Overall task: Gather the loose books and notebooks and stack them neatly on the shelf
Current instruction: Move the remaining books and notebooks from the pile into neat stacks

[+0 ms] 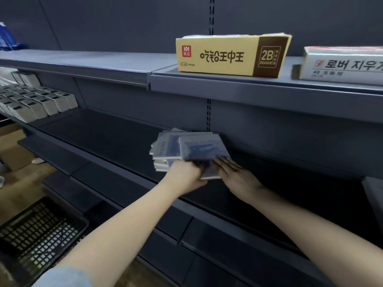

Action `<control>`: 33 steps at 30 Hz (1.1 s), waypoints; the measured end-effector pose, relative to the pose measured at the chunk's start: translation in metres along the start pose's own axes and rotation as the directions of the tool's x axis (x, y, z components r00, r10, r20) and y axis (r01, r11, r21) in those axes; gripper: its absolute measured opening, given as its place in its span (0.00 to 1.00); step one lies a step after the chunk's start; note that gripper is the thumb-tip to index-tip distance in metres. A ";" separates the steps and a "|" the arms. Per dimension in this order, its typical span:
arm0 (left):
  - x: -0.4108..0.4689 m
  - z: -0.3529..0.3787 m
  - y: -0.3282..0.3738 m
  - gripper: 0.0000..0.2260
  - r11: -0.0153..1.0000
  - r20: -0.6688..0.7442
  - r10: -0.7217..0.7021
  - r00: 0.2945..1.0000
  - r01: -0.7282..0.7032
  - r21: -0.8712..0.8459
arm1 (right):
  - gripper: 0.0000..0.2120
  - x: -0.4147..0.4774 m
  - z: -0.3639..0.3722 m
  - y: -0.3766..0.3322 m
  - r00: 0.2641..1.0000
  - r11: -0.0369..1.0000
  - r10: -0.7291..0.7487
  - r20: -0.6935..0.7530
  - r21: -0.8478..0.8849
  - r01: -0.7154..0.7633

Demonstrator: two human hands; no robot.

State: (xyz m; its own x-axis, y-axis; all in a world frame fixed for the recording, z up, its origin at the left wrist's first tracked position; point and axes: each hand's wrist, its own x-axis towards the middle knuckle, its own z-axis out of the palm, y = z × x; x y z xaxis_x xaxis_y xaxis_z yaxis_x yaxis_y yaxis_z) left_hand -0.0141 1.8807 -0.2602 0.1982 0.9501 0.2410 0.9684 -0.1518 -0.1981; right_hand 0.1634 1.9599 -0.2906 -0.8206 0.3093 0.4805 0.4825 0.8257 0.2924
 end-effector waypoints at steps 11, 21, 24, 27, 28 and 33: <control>0.027 0.010 0.080 0.26 0.989 0.043 0.148 0.988 -0.148 0.010 | 0.24 -0.077 -0.029 0.027 0.979 0.986 0.167 0.112 -0.039 -0.164; 0.072 0.015 0.194 0.31 0.897 -0.150 0.431 0.890 -0.441 -0.035 | 0.23 -0.188 -0.078 0.063 0.858 0.890 0.455 0.239 -0.135 -0.435; 0.084 0.007 0.232 0.30 0.847 -0.169 0.519 0.838 -0.531 -0.029 | 0.21 -0.226 -0.095 0.069 0.819 0.848 0.527 0.227 -0.195 -0.492; 0.093 0.005 0.271 0.32 0.806 -0.183 0.582 0.792 -0.592 0.003 | 0.19 -0.260 -0.114 0.071 0.739 0.781 0.622 0.258 -0.274 -0.562; 0.095 0.006 0.285 0.32 0.795 -0.174 0.595 0.785 -0.607 -0.020 | 0.19 -0.272 -0.118 0.071 0.717 0.763 0.644 0.268 -0.294 -0.575; 0.089 0.007 0.337 0.32 0.738 -0.071 0.661 0.747 -0.664 -0.121 | 0.18 -0.328 -0.133 0.069 0.592 0.669 0.742 0.316 -0.417 -0.616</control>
State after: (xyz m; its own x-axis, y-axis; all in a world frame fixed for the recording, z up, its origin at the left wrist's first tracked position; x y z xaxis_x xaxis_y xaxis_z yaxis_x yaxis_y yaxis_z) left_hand 0.3286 1.9162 -0.3120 0.7990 0.5900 0.1167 0.6010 -0.7761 -0.1910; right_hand 0.5064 1.8524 -0.3179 -0.2246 0.9445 0.2398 0.9555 0.1652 0.2444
